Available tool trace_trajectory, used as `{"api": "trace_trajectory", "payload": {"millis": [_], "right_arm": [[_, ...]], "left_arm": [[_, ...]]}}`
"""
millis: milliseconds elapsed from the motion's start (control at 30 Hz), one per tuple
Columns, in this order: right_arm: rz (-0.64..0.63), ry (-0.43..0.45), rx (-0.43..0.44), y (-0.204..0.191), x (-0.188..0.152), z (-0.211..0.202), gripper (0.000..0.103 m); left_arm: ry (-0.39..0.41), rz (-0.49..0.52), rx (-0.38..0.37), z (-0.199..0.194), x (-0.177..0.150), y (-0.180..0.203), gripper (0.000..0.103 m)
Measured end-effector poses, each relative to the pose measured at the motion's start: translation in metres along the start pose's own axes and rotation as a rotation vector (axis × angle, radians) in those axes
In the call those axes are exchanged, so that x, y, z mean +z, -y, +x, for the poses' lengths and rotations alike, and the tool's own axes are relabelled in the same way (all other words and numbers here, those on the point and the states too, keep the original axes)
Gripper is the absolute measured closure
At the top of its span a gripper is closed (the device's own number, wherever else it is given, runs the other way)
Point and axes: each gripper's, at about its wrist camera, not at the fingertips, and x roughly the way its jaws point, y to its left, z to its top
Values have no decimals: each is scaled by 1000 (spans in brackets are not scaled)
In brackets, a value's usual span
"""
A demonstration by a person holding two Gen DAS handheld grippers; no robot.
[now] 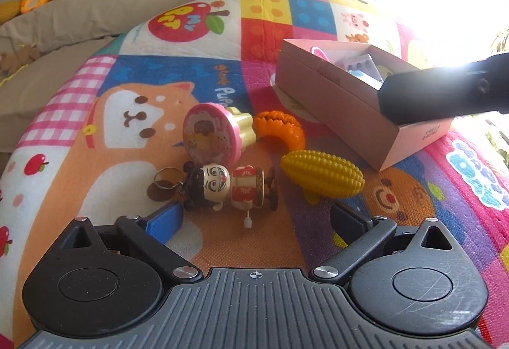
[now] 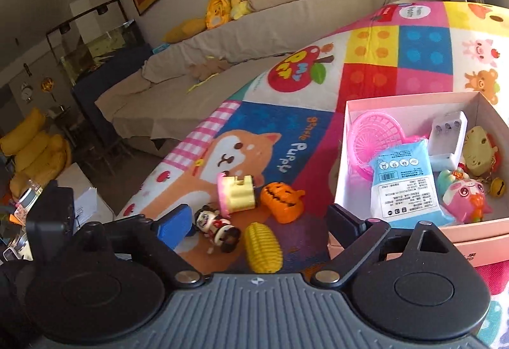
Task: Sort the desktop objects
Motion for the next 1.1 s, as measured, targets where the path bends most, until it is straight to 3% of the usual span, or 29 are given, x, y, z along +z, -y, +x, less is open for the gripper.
{"api": "trace_trajectory", "payload": {"millis": [100,267,400,467,533,667,800,867,967,1033,1100], "right_arm": [[44,-66,133,-14,-3,19,15],[17,-3,87,-30,7,28,16],[-62,82,-89,-29,13,9,14],[-56,79,-158,-22,16,11,12],[1,46,-174,-9,20,20,12],[80,24,-139,-3,24,40,4],[105,15,31,-10,36,51,9],[35,54,-3,-24,38,45,9],[-160,78,-101,-48,26,30,22],[-224,37,-136,-53,12,26,50],[-254,-33,-156,-50,-5,26,57]], "left_arm": [[-5,4,8,-1,-1,0,1],[-4,-7,-8,-7,-5,-5,1],[-1,-25,-11,-6,-4,-7,1],[2,-18,-10,-7,-5,-6,0],[7,-21,-11,-8,-5,-7,1],[6,-36,-17,-8,-5,-9,0],[11,-41,-21,-9,-6,-10,0],[8,-45,-24,-10,-5,-13,0],[14,-17,24,-15,-6,-20,0],[25,-5,74,-20,-7,-29,0],[25,-27,99,-24,-6,-39,0]]}}
